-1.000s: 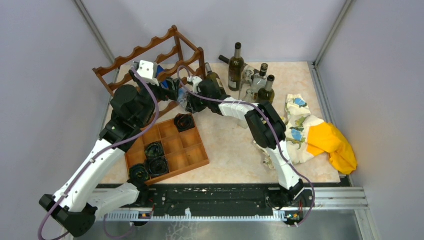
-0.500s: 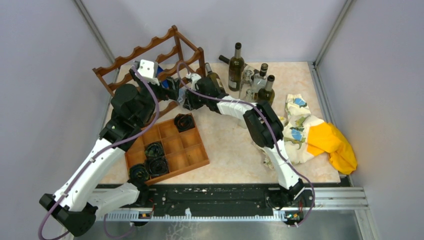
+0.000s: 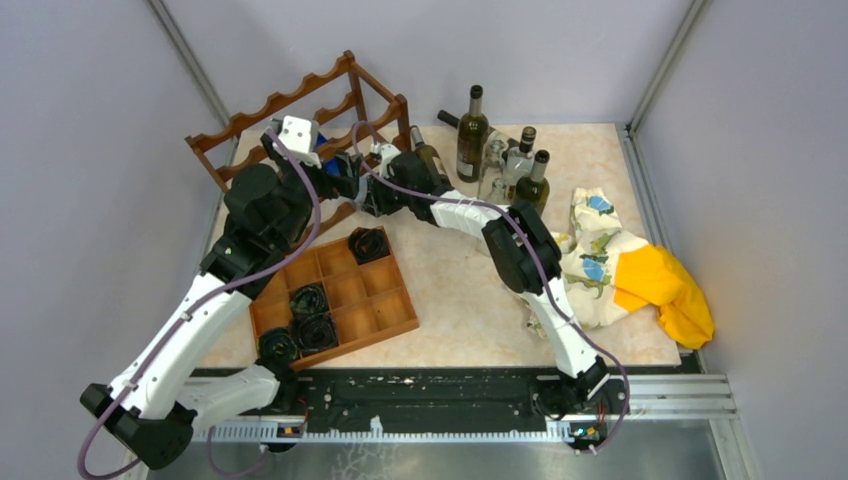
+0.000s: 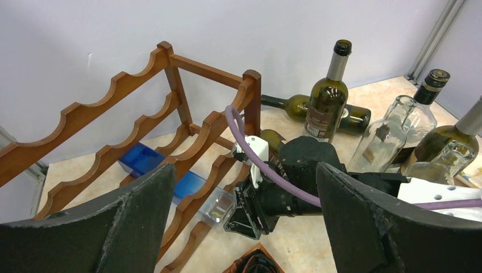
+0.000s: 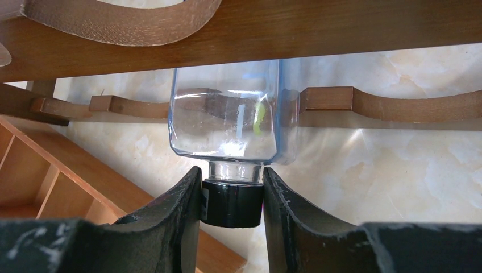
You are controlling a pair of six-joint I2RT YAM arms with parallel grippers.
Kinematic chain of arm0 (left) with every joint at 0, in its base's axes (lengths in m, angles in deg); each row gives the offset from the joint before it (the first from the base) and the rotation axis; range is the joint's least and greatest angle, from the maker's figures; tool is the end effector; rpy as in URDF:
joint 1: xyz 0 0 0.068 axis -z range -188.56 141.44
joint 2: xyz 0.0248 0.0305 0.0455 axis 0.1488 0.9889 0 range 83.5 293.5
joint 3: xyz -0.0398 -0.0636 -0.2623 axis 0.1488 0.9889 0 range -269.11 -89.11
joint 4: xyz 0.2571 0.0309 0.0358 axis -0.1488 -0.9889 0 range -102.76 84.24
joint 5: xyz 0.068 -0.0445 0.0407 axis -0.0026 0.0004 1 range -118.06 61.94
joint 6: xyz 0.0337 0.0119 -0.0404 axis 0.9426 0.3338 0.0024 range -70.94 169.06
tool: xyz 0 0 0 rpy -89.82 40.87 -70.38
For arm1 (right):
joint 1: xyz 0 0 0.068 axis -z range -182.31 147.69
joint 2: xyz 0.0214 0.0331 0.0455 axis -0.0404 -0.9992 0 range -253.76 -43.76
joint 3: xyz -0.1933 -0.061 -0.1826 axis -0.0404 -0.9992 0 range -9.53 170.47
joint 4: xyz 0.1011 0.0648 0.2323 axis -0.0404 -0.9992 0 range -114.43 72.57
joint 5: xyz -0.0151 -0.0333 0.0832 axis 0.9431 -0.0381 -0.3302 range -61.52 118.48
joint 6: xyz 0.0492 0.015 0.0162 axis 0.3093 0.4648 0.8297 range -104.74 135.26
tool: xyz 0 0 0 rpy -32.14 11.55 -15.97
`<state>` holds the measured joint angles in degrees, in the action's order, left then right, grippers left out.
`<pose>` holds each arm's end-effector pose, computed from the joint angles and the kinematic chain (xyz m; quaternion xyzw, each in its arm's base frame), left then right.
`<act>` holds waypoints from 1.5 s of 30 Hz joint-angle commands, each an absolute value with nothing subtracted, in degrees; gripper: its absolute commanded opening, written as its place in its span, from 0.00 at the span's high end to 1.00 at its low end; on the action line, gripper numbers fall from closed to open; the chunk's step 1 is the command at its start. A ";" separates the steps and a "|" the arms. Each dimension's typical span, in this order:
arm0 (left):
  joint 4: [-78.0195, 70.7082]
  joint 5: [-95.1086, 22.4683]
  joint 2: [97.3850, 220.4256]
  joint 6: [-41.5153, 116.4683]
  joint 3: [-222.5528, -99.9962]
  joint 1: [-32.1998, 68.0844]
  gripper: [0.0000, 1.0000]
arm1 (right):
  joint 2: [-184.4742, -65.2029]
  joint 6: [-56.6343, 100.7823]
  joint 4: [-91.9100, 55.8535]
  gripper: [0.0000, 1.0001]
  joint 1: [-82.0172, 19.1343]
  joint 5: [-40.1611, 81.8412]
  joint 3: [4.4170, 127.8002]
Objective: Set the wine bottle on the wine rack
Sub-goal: Place the wine bottle in the wine rack.
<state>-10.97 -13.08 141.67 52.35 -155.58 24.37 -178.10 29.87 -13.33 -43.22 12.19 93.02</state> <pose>0.1919 -0.1133 0.4384 0.1220 0.6775 -0.0974 0.7187 0.4017 0.3614 0.1739 -0.2641 0.8083 0.3459 0.3966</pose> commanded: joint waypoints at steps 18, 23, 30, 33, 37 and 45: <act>-8.29 -13.55 139.86 49.65 -155.59 24.15 0.02 | -174.84 22.91 -17.21 0.36 -44.05 7.45 92.82; -7.74 -13.80 138.96 49.14 -154.73 24.16 0.02 | -172.39 20.30 -19.93 0.30 -43.11 5.42 91.98; -6.64 -13.65 136.85 45.96 -151.94 24.18 0.02 | -170.99 17.04 -21.20 0.38 -42.30 5.78 88.98; -6.72 -13.66 136.39 45.58 -151.60 24.17 0.02 | -171.38 16.06 -21.58 0.45 -42.19 6.81 89.07; -7.19 -13.90 136.11 45.34 -151.60 24.16 0.02 | -172.82 15.52 -21.98 0.61 -42.19 7.32 90.36; -8.39 -14.04 135.61 44.77 -151.68 24.16 0.02 | -174.83 15.50 -21.40 0.87 -42.14 7.83 93.65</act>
<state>-8.74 -13.19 136.49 45.66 -151.85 24.37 -174.80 16.30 -22.25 -42.28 7.44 89.69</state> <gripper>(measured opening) 0.983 0.147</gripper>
